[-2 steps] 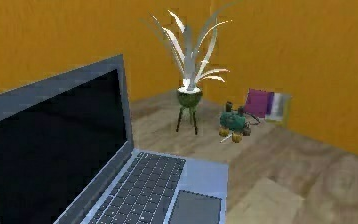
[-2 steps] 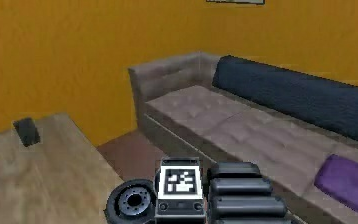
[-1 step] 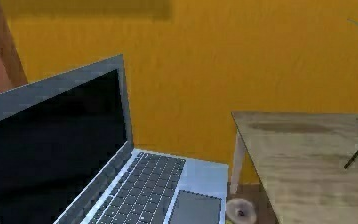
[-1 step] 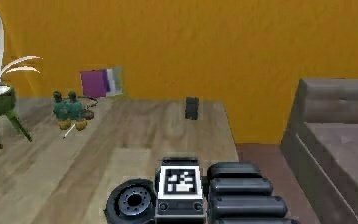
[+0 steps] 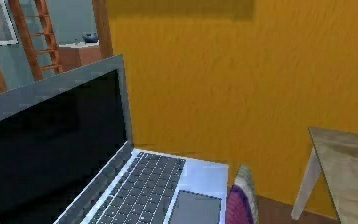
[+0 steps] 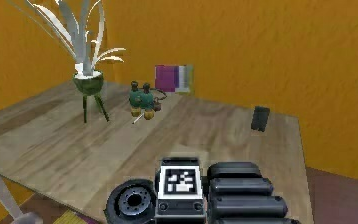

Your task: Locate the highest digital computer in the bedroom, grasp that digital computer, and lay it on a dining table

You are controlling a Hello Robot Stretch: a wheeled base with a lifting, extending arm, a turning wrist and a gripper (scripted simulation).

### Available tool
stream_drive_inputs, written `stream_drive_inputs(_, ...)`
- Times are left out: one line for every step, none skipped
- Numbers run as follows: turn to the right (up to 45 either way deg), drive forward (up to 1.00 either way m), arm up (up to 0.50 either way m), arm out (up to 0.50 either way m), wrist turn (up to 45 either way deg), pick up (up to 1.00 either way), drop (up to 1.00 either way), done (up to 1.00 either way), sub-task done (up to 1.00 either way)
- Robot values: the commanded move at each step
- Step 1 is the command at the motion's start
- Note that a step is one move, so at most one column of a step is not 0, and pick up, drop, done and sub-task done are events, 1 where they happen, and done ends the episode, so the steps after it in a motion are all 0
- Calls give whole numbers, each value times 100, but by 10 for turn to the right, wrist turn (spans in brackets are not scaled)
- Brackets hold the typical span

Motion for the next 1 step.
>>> stream_drive_inputs(0,0,0,48,0,0,0,0,0)
